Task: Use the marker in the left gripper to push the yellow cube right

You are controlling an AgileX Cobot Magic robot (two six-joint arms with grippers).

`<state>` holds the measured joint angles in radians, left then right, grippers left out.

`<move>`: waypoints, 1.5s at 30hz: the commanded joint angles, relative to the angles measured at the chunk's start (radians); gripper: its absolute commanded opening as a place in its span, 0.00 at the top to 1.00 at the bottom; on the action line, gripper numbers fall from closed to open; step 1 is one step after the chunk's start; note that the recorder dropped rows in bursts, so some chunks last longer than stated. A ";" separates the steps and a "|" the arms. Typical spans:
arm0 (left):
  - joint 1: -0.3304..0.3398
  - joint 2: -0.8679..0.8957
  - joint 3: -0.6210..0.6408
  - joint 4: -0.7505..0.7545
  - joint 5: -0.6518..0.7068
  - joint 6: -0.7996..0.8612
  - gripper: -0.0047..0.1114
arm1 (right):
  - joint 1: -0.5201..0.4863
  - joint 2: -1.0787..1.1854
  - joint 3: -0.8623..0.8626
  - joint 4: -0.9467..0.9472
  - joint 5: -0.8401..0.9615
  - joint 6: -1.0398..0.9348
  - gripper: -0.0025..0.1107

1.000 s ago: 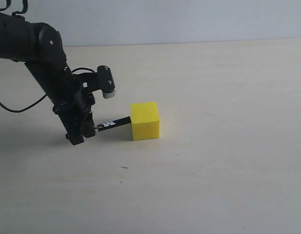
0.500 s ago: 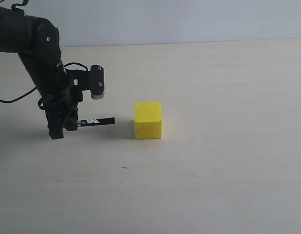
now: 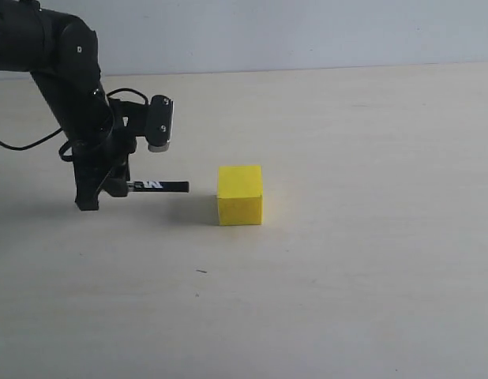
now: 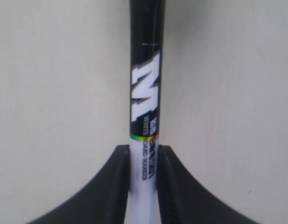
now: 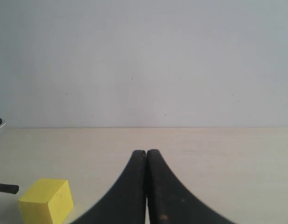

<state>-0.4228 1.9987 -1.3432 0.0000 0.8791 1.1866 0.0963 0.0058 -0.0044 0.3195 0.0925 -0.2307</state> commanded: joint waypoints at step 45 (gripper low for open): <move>-0.039 0.087 -0.157 -0.058 0.169 -0.072 0.96 | -0.003 -0.006 0.004 -0.006 -0.005 -0.003 0.98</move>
<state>-0.4369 2.0694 -1.4927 -0.0593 1.0446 1.1264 0.0963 0.0058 -0.0044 0.3195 0.0925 -0.2307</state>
